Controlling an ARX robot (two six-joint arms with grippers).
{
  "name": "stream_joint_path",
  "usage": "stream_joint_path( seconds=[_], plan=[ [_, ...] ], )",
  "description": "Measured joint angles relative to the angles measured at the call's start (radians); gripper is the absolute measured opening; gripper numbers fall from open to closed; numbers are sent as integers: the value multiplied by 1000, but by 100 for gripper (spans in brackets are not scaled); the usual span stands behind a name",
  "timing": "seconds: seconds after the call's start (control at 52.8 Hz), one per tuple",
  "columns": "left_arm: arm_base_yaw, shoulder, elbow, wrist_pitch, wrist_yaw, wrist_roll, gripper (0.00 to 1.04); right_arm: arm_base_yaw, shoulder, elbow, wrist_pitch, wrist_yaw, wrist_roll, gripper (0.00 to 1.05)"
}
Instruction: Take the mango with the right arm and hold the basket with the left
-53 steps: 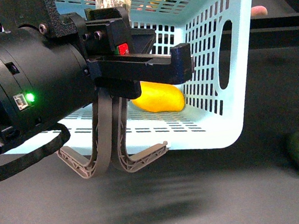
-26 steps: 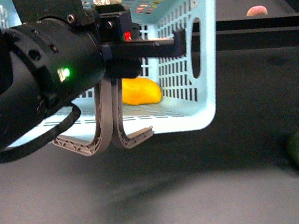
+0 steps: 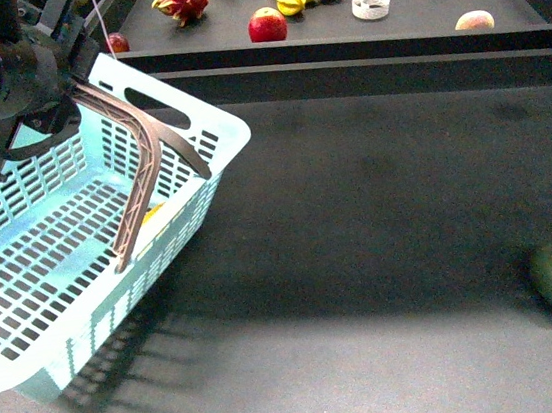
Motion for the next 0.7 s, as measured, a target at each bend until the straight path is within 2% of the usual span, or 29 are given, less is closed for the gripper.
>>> stream_joint_path(
  seconds=[0.379,0.701],
  plan=[
    [76,80,93,-21,-14,-300,8,0,0,0,0,0,0,97],
    [114,142,127,-7,-57,-354,8,0,0,0,0,0,0,97]
  ],
)
